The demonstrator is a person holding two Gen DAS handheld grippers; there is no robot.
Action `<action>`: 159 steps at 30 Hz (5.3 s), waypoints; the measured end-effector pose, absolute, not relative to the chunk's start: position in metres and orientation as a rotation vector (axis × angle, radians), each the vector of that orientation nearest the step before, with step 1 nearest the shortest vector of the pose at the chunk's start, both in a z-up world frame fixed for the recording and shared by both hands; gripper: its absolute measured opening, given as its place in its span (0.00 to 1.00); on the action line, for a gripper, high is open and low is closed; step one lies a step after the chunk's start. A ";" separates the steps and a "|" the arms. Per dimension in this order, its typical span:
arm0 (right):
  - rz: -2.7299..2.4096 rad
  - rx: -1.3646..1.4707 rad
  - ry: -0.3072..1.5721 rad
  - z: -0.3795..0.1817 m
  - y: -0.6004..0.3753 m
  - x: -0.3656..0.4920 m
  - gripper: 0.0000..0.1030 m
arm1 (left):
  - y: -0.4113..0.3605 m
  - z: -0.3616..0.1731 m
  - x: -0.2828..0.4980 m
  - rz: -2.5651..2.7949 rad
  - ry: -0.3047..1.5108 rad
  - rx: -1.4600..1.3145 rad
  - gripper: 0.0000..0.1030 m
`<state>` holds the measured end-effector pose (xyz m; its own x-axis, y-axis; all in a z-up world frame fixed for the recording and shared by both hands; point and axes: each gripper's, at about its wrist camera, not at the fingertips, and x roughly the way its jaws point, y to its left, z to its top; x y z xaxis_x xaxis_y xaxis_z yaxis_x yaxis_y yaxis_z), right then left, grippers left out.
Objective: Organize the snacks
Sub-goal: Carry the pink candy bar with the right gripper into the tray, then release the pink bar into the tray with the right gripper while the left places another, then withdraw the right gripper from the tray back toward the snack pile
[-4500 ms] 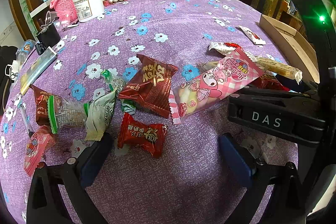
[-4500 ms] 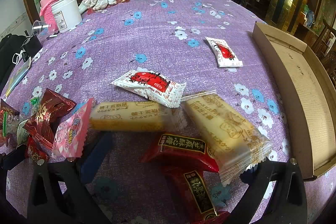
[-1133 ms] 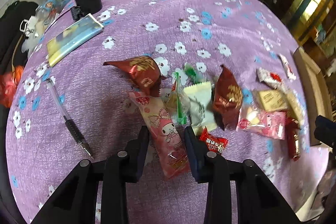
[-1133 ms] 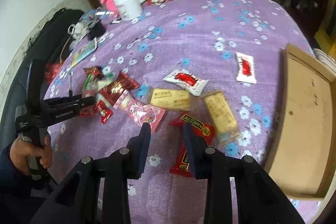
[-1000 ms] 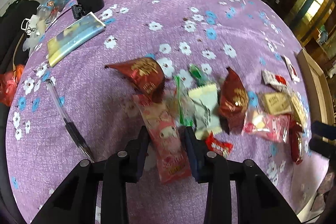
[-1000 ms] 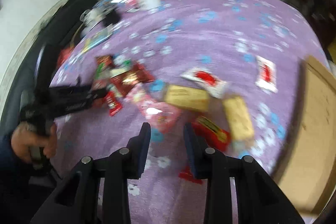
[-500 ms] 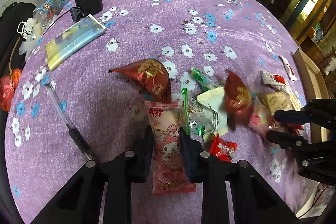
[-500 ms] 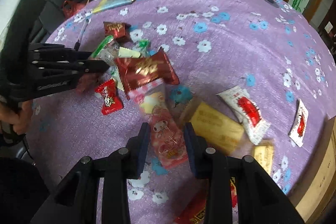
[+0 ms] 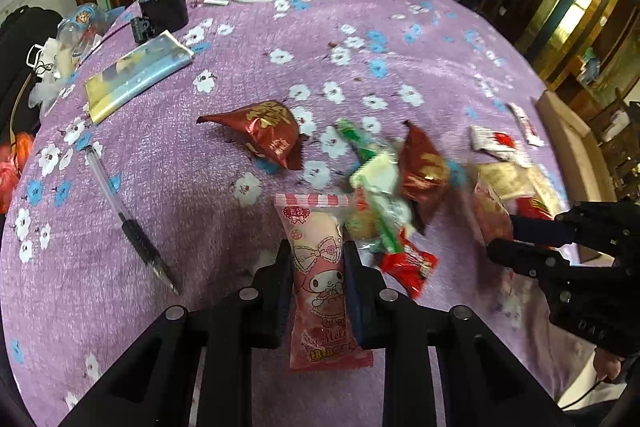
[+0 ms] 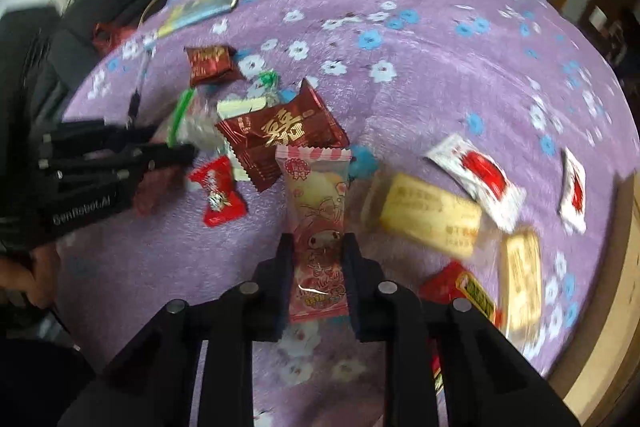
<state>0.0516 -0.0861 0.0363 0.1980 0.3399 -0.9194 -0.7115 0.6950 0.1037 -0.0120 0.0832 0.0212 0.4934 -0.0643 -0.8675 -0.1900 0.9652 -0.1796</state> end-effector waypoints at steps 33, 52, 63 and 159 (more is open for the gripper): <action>0.331 -0.063 1.040 0.098 -0.280 0.043 0.21 | -0.106 0.107 0.020 -0.322 0.914 -0.031 0.23; 0.197 0.016 1.187 0.039 -0.391 0.066 0.21 | -0.208 0.115 0.060 -0.418 0.914 0.011 0.23; 0.223 0.113 1.187 0.067 -0.411 0.079 0.21 | -0.242 0.108 0.096 -0.471 0.970 0.009 0.23; 0.189 -0.258 0.838 0.172 -0.234 0.034 0.43 | -0.076 0.132 0.022 -0.158 0.820 0.004 0.60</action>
